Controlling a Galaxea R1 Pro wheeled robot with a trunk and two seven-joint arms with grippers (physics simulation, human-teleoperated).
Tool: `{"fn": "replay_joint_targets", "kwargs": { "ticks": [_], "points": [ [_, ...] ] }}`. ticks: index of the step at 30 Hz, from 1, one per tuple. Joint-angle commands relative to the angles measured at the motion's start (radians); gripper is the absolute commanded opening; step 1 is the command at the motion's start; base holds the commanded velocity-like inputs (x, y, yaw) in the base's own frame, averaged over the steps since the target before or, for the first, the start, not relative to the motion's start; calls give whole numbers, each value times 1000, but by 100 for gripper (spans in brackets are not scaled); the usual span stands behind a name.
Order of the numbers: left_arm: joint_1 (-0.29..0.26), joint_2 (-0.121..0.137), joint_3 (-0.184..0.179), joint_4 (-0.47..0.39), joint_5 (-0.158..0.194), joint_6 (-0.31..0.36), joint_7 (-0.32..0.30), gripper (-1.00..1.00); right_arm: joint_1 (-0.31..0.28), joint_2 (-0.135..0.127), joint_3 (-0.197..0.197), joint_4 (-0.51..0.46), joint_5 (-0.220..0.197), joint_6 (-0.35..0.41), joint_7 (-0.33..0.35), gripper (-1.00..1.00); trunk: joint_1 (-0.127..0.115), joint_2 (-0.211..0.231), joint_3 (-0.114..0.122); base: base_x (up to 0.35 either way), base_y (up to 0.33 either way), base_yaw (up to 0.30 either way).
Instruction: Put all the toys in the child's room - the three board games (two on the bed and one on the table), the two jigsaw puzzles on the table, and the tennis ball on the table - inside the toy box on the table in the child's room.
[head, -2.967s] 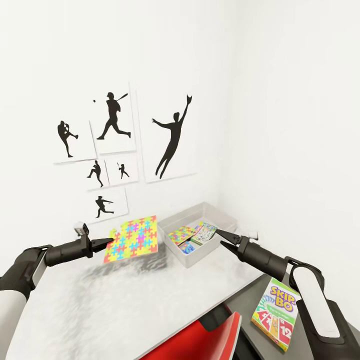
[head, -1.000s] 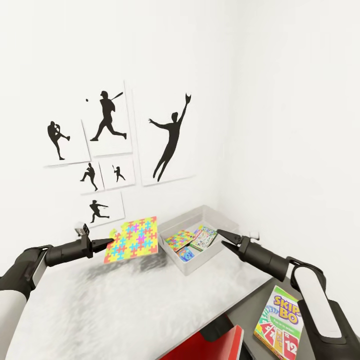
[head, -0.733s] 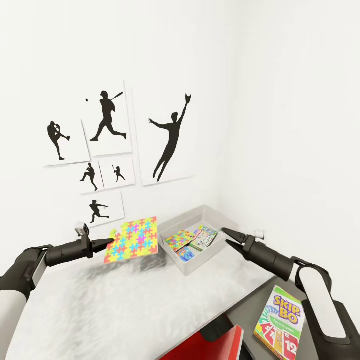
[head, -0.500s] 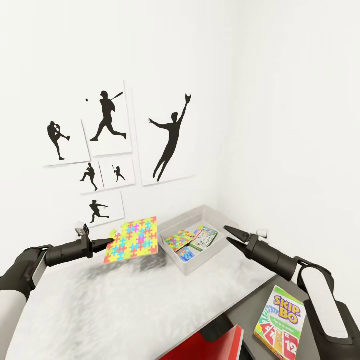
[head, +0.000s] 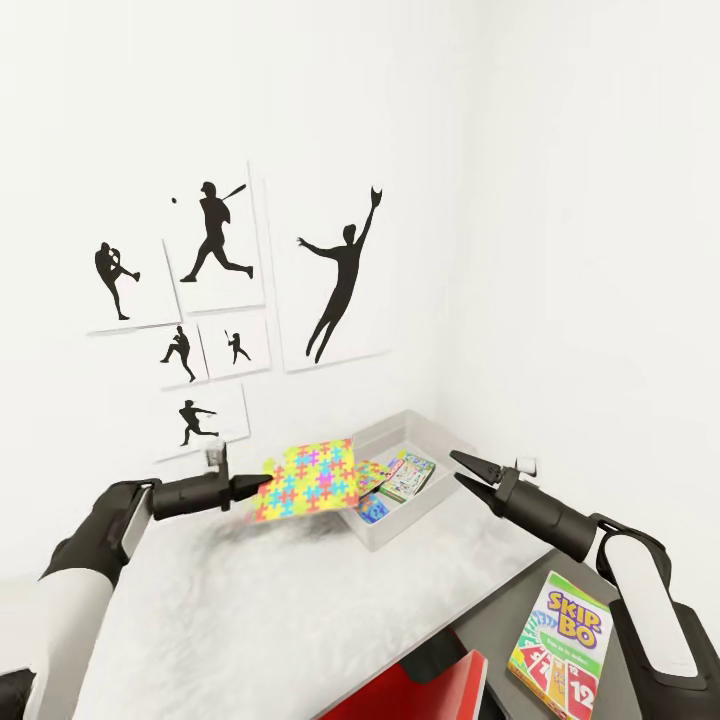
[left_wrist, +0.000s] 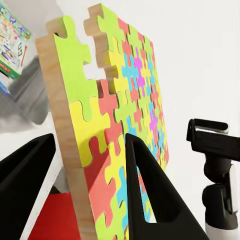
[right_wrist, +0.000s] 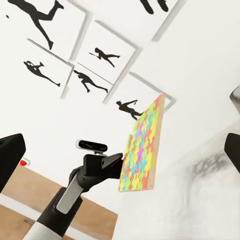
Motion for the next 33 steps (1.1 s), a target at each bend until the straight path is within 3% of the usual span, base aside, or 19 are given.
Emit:
{"fn": "replay_joint_targets", "kwargs": {
  "ticks": [1, 3, 6, 13, 17, 18, 22, 23, 25, 28, 30, 33],
  "points": [
    [-7, -24, 0, -15, 2, 15, 21, -100, -1, 0, -1, 0, 8, 4, 9, 100, 0, -1, -1, 0, 0, 0],
    [-47, -68, 1, -33, 3, 25, 63, -100, -1, -1, -2, 0, 8, 4, 10, 100, 0, -1, -1, 0, 0, 0],
    [-101, -103, 2, -40, 5, 30, 112, -100, -1, -1, -3, 0, 8, 4, 10, 100, 0, -1, -1, 0, 0, 0],
    [-166, -151, 8, -40, 12, 29, 228, -100, -1, -1, -2, 0, 9, 4, 8, 100, 0, -1, -1, 0, 0, 0],
    [-208, -249, 13, -38, 14, 24, 390, -100, -1, -1, -3, 0, 9, 4, 9, 100, 0, -1, -1, 0, 0, 0],
    [-212, -261, 15, -38, 15, 24, 414, -100, -1, -1, -3, 0, 9, 4, 9, 100, 0, -1, -1, 0, 0, 0],
    [-253, -354, 54, -36, 23, 21, 638, -100, -1, -1, -41, 0, 9, 8, 12, 100, 0, -1, -1, 0, 0, 0],
    [-264, -363, 63, -29, 35, 21, 681, -100, -1, -1, -51, 0, 9, 10, 12, 100, 0, -1, -1, 0, 0, 0],
    [-275, -368, 70, -8, 69, 16, 742, -100, -1, -1, -64, 0, 8, 12, 13, 100, 0, -1, -1, 0, 0, 0],
    [-295, -368, 76, 66, 174, -75, 908, -100, -2, -2, -92, 0, 7, 16, 15, 100, 0, -1, -1, 0, 0, 0],
    [-309, -368, 78, 115, 282, -158, 1056, -100, -2, -3, -111, 0, 7, 17, 20, 100, 0, -1, -1, 0, 0, 0],
    [-317, -368, 76, 162, 493, -221, 1241, -100, -2, -12, -122, 0, 7, 18, 29, 100, 0, -1, -1, 0, 0, 0]
  ]
}}
